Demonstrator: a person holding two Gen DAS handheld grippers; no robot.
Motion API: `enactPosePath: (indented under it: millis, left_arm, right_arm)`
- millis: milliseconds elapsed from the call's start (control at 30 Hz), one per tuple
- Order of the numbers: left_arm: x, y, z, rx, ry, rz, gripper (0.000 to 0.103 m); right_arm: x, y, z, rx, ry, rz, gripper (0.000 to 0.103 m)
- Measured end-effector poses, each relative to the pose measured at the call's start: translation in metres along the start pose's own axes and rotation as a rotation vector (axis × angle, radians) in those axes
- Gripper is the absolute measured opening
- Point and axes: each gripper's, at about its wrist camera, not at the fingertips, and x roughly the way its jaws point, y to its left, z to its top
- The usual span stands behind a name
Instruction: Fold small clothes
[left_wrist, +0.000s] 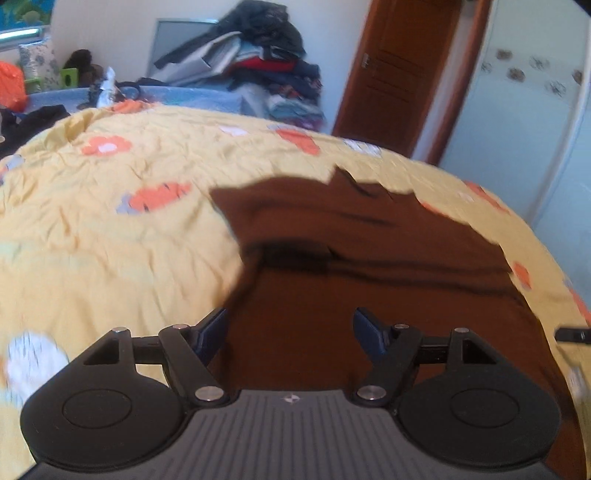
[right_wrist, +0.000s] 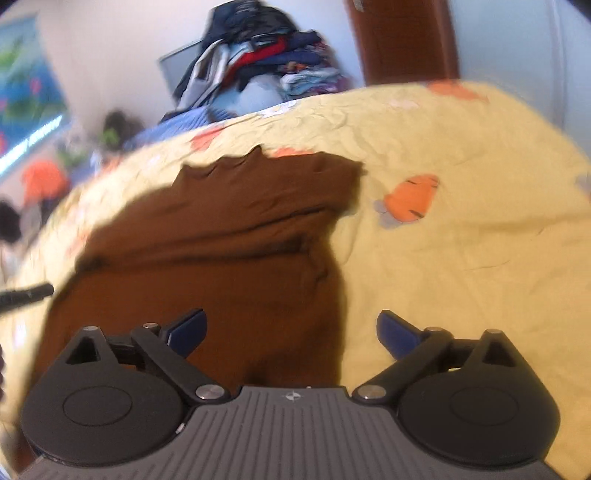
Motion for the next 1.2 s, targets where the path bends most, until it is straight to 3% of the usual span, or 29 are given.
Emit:
enactPosePath:
  millis: [100,200,233,267,367,567,667,733,833,867,933,1000,1067,1133,1200]
  left_arm:
    - [-0.01,-0.028,-0.024,0.137,0.034,-0.033,0.074]
    - [0.0,-0.058,-0.051,0.389,0.14,0.005,0.075]
    - [-0.006,-0.058,-0.059,0.418,0.086,0.012,0.083]
    - [-0.008,-0.057,-0.064,0.444,0.084,0.029,0.083]
    - [-0.022,-0.04,-0.068,0.406,0.115,0.021,0.083]
    - [-0.051,-0.024,-0.072,0.292,0.166,0.009,0.083]
    - [-0.057,-0.05,-0.072,0.365,0.098,0.004,0.083]
    - [-0.058,-0.07,-0.075,0.465,0.062,-0.005,0.083]
    - [-0.053,-0.084,-0.085,0.54,0.126,-0.078,0.083]
    - [-0.049,-0.084,-0.09,0.546,0.176,-0.093,0.083]
    - [-0.054,-0.073,-0.096,0.493,0.19,-0.114,0.084]
    - [-0.062,-0.057,-0.096,0.419,0.232,-0.139,0.084]
    - [-0.073,-0.049,-0.094,0.385,0.244,-0.105,0.085]
    - [-0.076,-0.047,-0.082,0.361,0.217,-0.066,0.085]
    - [-0.07,-0.054,-0.065,0.348,0.159,-0.016,0.086]
  right_arm:
    - [-0.011,0.036,-0.014,-0.141,0.0,0.053,0.099]
    - [-0.001,0.067,-0.032,-0.282,0.051,0.058,0.099]
    - [0.006,0.072,-0.039,-0.315,0.079,0.051,0.099]
    - [0.014,0.076,-0.049,-0.356,0.121,0.026,0.099]
    - [0.005,0.061,-0.069,-0.365,0.058,0.032,0.103]
    - [-0.025,0.062,-0.07,-0.319,0.106,-0.053,0.098]
    - [-0.036,0.083,-0.07,-0.332,0.06,0.02,0.101]
    - [-0.028,0.098,-0.073,-0.381,0.078,0.054,0.101]
    - [-0.017,0.113,-0.096,-0.489,0.148,0.039,0.103]
    - [-0.019,0.11,-0.102,-0.48,0.125,0.047,0.103]
    - [-0.025,0.093,-0.107,-0.414,0.108,0.071,0.103]
    - [-0.036,0.083,-0.111,-0.395,0.116,0.033,0.103]
    - [-0.048,0.074,-0.108,-0.319,0.145,0.016,0.103]
    - [-0.057,0.066,-0.095,-0.214,0.139,0.042,0.103]
    - [-0.058,0.069,-0.078,-0.17,0.071,0.066,0.103]
